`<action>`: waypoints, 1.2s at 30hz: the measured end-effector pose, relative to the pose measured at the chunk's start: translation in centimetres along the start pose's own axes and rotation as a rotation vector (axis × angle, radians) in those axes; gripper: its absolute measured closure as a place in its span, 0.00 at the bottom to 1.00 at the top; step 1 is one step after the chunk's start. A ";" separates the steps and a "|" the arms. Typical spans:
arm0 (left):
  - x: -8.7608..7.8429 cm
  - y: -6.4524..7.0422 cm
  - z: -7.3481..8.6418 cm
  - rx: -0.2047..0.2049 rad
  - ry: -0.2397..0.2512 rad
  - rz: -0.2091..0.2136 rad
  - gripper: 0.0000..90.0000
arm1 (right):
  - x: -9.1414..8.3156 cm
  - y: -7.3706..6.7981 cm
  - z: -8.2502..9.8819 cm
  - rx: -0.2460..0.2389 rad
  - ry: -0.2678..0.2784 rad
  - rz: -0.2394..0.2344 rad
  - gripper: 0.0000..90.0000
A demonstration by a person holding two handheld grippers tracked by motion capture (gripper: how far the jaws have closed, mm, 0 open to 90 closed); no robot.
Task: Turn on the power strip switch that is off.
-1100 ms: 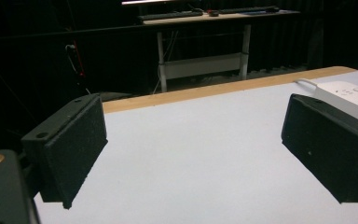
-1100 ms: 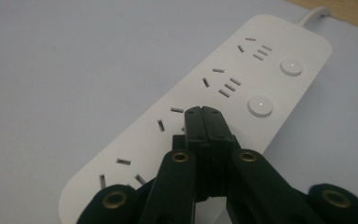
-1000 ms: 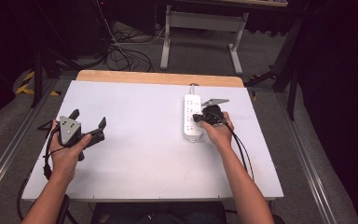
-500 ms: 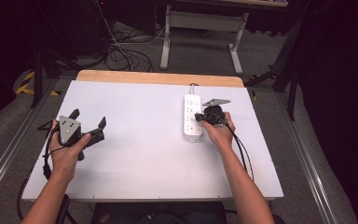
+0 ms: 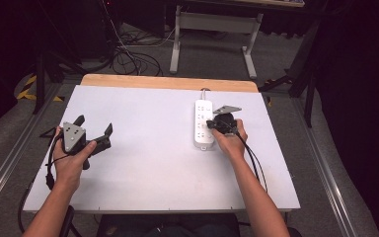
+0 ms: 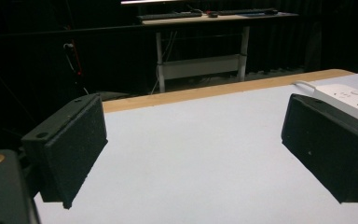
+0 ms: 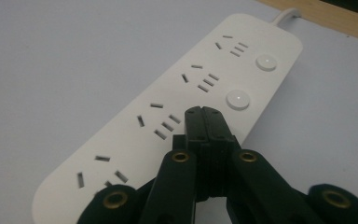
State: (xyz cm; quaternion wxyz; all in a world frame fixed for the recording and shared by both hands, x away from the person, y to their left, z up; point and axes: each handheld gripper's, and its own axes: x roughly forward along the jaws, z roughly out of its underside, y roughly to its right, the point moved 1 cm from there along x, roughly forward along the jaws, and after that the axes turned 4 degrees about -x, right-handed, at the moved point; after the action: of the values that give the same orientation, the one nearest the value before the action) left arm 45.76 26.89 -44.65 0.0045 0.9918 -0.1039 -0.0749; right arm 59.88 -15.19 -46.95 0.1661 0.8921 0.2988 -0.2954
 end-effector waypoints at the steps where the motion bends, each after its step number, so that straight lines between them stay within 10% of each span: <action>1: 0.0 0.0 0.0 0.001 0.001 -0.001 0.08 | 0.0 0.0 0.0 0.011 -0.002 -0.002 1.00; 19: 0.0 -0.2 0.0 -0.005 0.000 -0.001 0.08 | 0.2 -1.4 -0.4 -0.097 -0.048 0.075 1.00; 36: -0.2 -0.3 0.1 -0.009 -0.002 -0.008 0.08 | 0.0 -0.3 -0.4 0.001 -0.033 -0.002 1.00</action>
State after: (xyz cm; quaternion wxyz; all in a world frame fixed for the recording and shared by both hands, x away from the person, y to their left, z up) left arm 45.58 27.22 -44.69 0.0087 0.9921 -0.0996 -0.0762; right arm 59.90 -14.76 -46.65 0.1702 0.8869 0.2966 -0.3106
